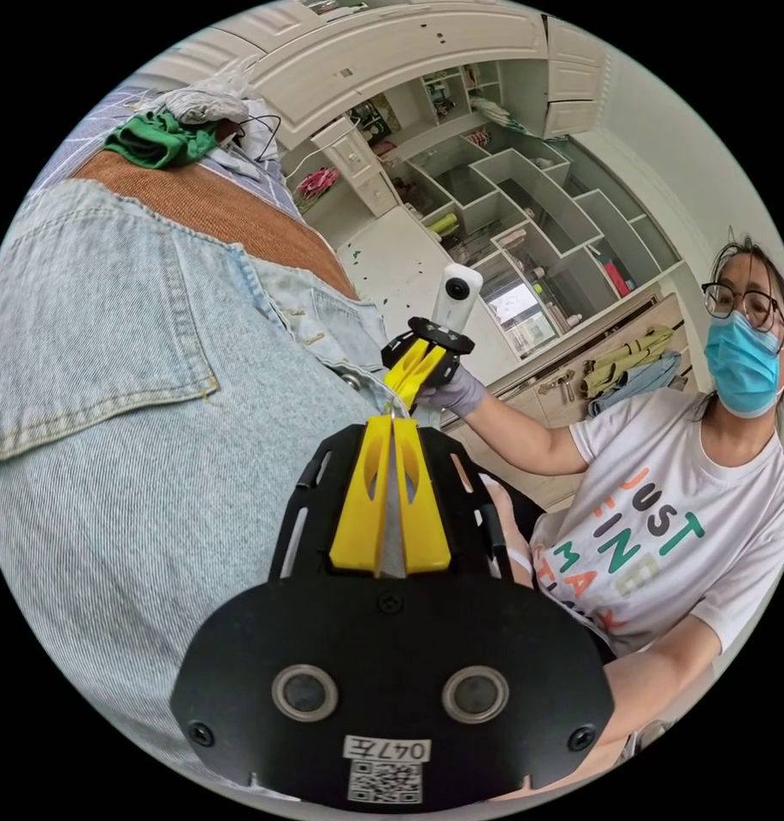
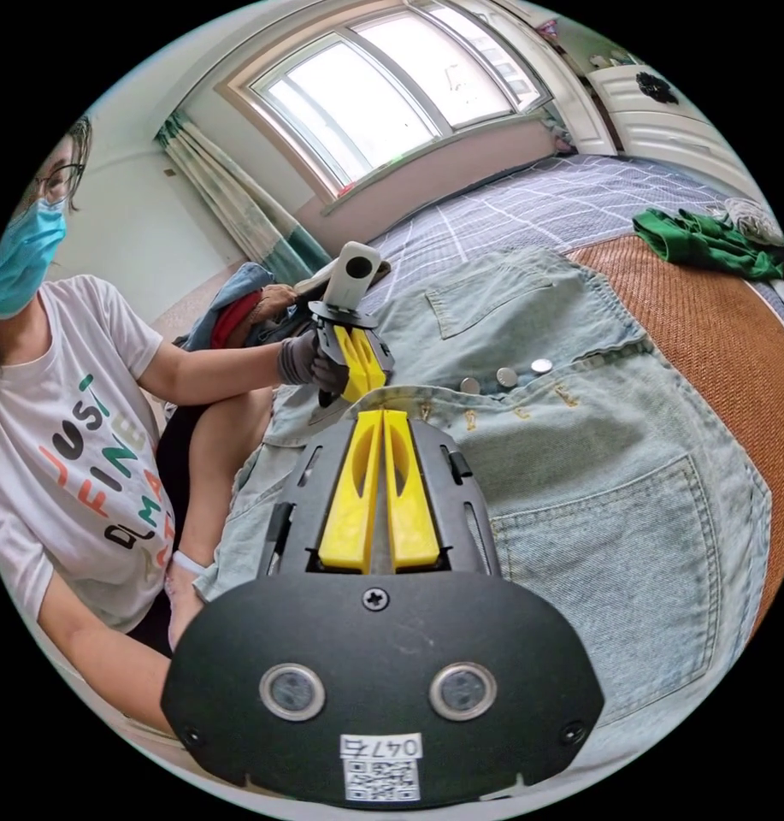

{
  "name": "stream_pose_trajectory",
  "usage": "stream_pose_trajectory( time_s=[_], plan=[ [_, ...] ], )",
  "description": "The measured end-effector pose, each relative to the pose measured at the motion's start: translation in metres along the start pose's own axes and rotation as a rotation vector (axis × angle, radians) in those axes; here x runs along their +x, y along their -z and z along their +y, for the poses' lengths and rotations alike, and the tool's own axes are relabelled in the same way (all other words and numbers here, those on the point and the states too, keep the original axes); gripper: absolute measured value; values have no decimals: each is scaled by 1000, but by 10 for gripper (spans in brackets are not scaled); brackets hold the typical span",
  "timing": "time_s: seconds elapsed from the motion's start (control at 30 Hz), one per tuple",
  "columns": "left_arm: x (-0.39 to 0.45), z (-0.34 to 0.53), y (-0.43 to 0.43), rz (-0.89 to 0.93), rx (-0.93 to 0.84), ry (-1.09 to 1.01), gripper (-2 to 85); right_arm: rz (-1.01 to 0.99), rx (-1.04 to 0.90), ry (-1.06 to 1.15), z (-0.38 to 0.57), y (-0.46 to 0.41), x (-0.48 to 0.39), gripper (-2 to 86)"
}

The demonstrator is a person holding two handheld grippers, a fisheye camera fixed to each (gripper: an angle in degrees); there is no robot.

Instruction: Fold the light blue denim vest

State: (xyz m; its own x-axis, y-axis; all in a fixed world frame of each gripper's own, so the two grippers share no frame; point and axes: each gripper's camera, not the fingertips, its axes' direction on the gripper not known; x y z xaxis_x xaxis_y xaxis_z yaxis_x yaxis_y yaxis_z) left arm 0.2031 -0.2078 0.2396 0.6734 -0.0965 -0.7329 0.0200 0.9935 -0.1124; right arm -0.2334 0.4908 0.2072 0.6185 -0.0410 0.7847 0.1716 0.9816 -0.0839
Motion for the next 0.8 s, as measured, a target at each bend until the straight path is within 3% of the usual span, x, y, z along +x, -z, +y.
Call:
stream_pose_trajectory(
  time_s=[0.8],
  plan=[
    [13,-16,-17,51,31,-11,-10,-126,6,28,17,-2,60,-1]
  ],
)
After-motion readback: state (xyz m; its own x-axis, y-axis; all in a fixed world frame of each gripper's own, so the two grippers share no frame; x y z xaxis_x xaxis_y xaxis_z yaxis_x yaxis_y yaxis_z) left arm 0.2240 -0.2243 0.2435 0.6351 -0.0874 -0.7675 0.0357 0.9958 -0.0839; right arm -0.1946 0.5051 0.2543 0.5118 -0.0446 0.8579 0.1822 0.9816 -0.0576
